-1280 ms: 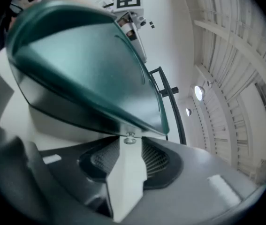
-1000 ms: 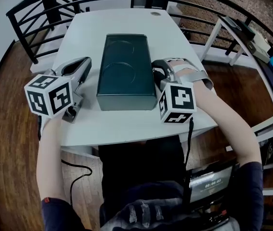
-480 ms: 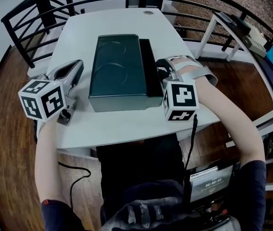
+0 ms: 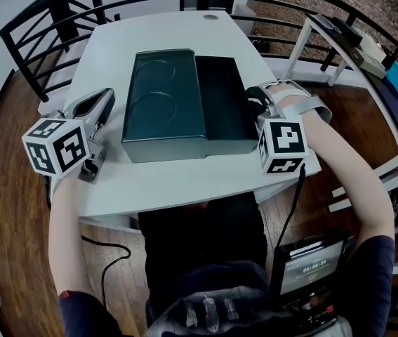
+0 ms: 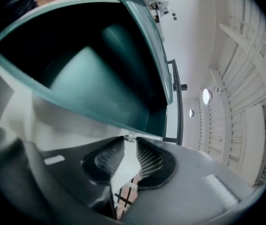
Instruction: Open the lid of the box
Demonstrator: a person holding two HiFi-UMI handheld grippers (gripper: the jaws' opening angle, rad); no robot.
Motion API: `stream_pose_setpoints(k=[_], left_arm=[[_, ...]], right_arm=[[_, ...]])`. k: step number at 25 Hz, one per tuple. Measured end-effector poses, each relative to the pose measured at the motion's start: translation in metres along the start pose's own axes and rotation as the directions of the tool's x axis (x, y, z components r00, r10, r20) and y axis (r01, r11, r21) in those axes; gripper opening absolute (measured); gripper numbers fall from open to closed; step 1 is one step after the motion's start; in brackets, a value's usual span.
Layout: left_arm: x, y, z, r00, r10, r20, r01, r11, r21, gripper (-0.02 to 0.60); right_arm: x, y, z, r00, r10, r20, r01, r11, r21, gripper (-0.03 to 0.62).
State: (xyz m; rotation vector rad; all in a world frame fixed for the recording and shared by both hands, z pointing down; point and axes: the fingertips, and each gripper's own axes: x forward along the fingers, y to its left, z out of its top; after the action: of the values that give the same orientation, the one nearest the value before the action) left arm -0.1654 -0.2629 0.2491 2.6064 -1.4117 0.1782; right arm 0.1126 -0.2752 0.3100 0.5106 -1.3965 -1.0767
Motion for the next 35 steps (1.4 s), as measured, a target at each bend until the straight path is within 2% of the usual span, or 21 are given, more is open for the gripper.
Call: stream_pose_setpoints(k=[7,9,11,15,19,25,27,28,29,32,33,35], left_arm=[[-0.003,0.006,-0.003,1.0,0.0,0.001,0.0,1.0,-0.001,0.014],[-0.003,0.006,-0.003,1.0,-0.002,0.002,0.002,1.0,-0.002,0.014],[-0.003,0.006,-0.003,1.0,-0.002,0.002,0.002,1.0,-0.002,0.014],[-0.003,0.006,-0.004,1.0,-0.003,0.002,0.003,1.0,-0.001,0.014],[-0.004,0.007,-0.004,1.0,-0.002,0.003,0.002,1.0,-0.003,0.014],[-0.004,0.007,-0.004,1.0,-0.002,0.003,0.002,1.0,-0.002,0.014],[-0.004,0.007,-0.003,1.0,-0.001,0.004,0.001,1.0,-0.002,0.014],[-0.003,0.007,-0.003,1.0,-0.001,0.004,0.001,1.0,-0.002,0.014],[-0.003,0.006,-0.003,1.0,-0.001,0.003,0.001,1.0,-0.002,0.014],[-0.002,0.005,-0.003,1.0,-0.001,0.002,0.001,1.0,-0.001,0.014],[-0.002,0.005,-0.003,1.0,-0.002,0.002,0.002,1.0,-0.001,0.014],[-0.002,0.005,-0.002,1.0,-0.001,0.003,0.001,1.0,0.0,0.014]], right_arm=[[-0.001,0.008,-0.023,0.999,0.009,-0.042,-0.01,1.0,-0.015,0.077],[0.002,0.006,-0.041,0.993,-0.002,-0.119,-0.002,0.999,-0.033,0.003],[0.006,0.005,-0.058,0.988,-0.016,-0.155,0.011,0.999,-0.035,0.003],[0.003,0.01,-0.064,0.993,0.005,-0.122,0.001,0.999,0.05,0.003],[0.001,0.011,-0.062,0.994,-0.007,-0.109,0.011,0.999,0.034,0.003],[-0.014,0.006,-0.03,0.999,-0.016,0.035,0.013,0.996,0.086,0.005],[-0.017,0.005,-0.025,0.999,-0.019,0.051,0.015,0.996,0.089,0.042],[-0.018,0.004,-0.024,0.998,-0.018,0.058,0.013,0.995,0.101,0.082],[-0.019,0.004,-0.025,0.998,-0.02,0.062,0.012,0.993,0.119,0.105],[-0.024,-0.006,-0.039,0.996,-0.056,0.076,0.037,0.974,0.224,0.106],[-0.026,-0.011,-0.046,0.993,-0.07,0.089,0.041,0.955,0.292,0.106],[-0.033,-0.021,-0.059,0.986,-0.098,0.136,0.025,0.889,0.458,0.106]])
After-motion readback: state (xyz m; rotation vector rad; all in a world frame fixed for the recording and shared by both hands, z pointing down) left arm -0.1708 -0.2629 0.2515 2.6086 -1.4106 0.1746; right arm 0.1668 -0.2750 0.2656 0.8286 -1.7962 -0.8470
